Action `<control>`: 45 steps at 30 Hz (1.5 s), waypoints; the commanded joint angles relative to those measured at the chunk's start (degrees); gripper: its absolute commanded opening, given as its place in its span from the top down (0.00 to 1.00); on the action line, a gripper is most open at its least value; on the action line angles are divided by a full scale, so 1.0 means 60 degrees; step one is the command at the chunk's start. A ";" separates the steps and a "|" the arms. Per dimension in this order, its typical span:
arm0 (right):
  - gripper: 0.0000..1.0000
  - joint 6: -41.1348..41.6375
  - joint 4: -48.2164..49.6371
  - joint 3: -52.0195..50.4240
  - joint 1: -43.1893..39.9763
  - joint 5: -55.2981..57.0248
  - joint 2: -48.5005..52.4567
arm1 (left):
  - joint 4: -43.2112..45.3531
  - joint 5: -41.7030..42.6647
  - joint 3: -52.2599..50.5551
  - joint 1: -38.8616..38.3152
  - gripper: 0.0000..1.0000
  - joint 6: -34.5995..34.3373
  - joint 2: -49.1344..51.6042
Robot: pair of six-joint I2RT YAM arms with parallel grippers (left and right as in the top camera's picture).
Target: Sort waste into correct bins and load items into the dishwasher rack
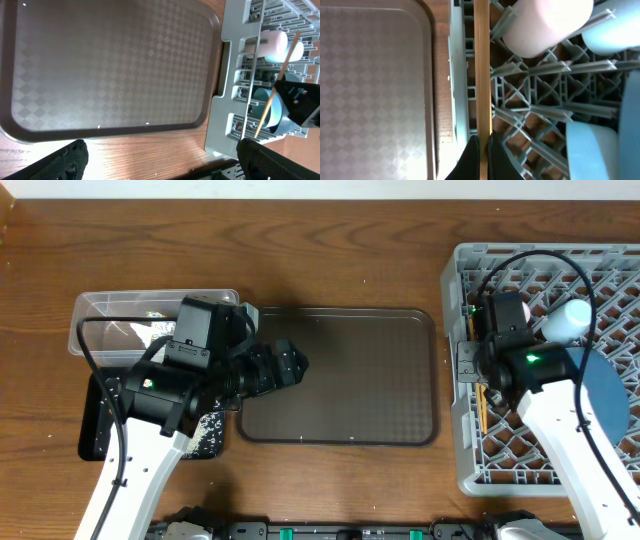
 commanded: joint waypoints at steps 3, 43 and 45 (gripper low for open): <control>0.99 -0.0219 0.0561 -0.0597 -0.0390 0.0401 0.0157 | 0.0007 0.0091 0.0113 0.0040 0.02 0.0131 0.0015; 0.01 -0.0226 0.0845 0.0517 -0.0572 -0.1683 -0.1854 | 0.0007 0.0091 0.0113 0.0040 0.02 0.0131 0.0015; 0.01 -0.0226 0.0827 0.0514 -0.0572 -0.1683 -0.1818 | 0.0007 0.0091 0.0117 0.0040 0.02 0.0131 0.0015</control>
